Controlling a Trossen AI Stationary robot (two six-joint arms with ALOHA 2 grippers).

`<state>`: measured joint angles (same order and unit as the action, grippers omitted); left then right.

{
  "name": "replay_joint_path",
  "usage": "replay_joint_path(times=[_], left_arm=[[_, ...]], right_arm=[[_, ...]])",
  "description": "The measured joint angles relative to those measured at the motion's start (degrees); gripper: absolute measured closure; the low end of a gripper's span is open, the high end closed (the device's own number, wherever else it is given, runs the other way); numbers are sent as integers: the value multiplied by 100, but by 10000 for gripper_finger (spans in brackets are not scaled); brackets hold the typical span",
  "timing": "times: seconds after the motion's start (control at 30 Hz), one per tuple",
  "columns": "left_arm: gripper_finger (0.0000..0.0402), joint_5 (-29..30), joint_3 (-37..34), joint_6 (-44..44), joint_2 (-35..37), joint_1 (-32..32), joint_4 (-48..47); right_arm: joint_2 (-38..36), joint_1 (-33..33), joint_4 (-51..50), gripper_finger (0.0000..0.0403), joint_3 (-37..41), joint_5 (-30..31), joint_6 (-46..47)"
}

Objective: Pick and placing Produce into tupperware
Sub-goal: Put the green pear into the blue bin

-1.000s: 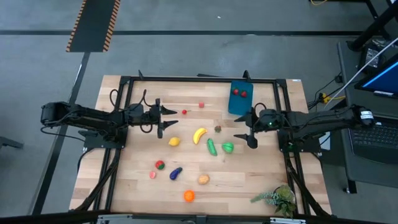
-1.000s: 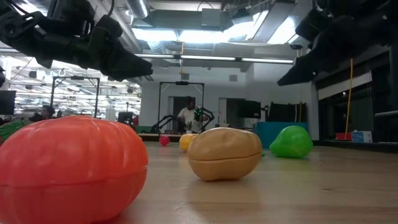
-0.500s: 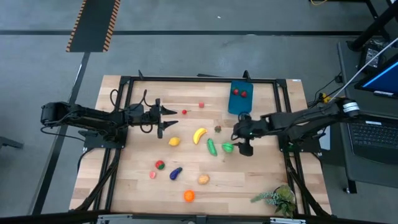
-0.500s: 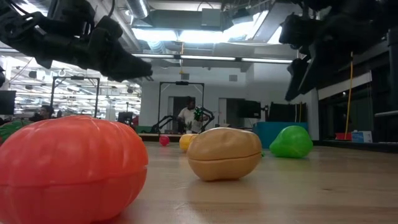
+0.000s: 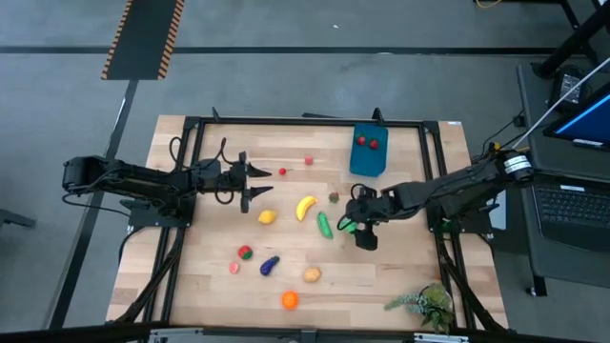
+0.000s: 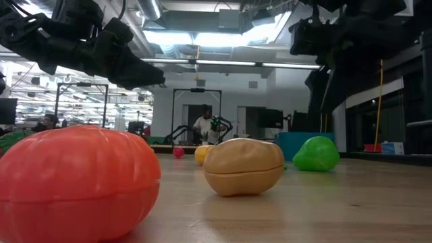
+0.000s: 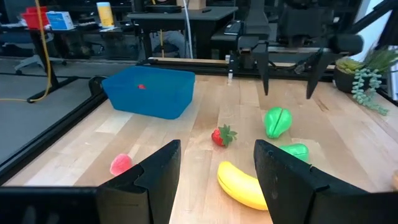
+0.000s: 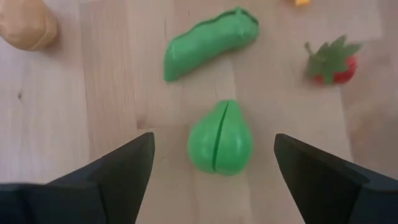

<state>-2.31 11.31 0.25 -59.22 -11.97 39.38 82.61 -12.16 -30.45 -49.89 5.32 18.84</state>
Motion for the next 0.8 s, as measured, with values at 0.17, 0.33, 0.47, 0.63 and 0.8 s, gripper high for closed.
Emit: replay_joint_path(times=[0.17,0.33,0.47,0.63,0.8], left_arm=[[206,-39,0,20,0,2,-71],[206,-39,0,31,-2,2,-139],[206,-39,0,33,-2,2,-147],[206,-39,0,35,-2,4,-159],[206,-39,0,35,-2,4,-199]], right_arm=[[263,-64,27,72,1,0,214],[518,-81,164,72,2,2,215],[756,-81,264,72,2,2,207],[1083,-81,389,72,2,4,204],[1341,-79,568,72,4,4,199]])
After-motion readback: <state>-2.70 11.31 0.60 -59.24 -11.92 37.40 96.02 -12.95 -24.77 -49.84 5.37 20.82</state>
